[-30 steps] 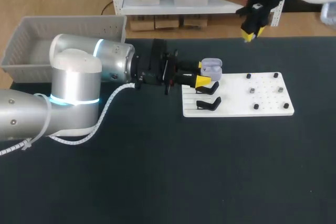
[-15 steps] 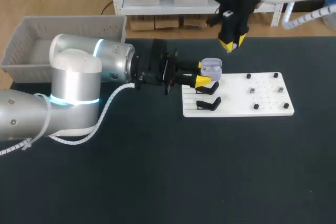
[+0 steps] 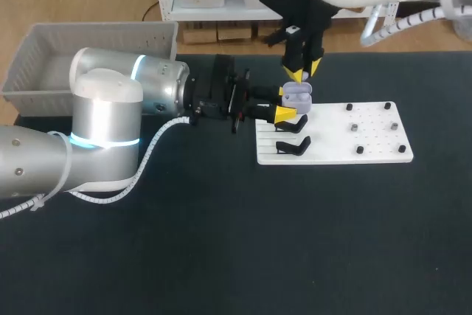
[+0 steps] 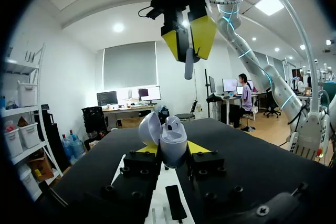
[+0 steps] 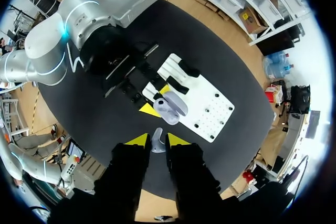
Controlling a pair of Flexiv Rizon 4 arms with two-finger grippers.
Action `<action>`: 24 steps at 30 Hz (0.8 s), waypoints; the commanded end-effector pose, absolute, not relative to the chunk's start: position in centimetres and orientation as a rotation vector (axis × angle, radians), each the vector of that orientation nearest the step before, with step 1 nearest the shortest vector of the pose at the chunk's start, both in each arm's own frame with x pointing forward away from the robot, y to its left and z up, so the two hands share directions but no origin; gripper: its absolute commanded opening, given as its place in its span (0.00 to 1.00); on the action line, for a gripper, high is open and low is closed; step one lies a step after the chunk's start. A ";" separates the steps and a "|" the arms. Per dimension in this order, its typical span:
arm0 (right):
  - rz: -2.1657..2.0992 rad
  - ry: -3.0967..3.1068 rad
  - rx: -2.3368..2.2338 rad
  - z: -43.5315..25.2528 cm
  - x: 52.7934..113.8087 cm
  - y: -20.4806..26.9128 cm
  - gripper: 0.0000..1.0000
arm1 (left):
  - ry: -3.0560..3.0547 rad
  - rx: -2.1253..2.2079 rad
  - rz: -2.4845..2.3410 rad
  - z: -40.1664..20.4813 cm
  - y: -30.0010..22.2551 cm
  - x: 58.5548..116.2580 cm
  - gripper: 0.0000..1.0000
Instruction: Pick up each earbud case from the left stands, insert the matching earbuds, close the lid, and place the case in the box.
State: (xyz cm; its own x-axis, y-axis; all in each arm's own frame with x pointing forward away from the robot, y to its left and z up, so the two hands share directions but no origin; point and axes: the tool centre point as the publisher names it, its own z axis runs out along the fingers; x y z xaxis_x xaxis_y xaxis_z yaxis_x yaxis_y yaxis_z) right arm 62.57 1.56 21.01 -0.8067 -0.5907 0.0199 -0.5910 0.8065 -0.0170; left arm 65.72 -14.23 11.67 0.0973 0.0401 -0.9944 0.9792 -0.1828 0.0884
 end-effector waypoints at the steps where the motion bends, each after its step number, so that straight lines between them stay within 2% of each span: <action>1: 0.059 -2.946 0.988 20.5 62.9 2.7 0.00 | 1.083 1.418 -1.242 11.6 -14.2 65.6 0.00; 24: 0.135 -2.899 0.993 18.2 63.4 3.4 0.00 | 1.083 1.418 -1.242 11.6 -14.2 65.6 0.00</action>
State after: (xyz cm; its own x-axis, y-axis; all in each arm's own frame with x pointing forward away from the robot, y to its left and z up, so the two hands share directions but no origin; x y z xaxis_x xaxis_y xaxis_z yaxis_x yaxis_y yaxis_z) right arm 63.18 3.28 18.38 -0.7875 -0.6093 0.0932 -0.6152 0.7863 -0.0579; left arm 65.72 -14.23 11.67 0.0973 0.0401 -0.9944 0.9792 -0.1828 0.0884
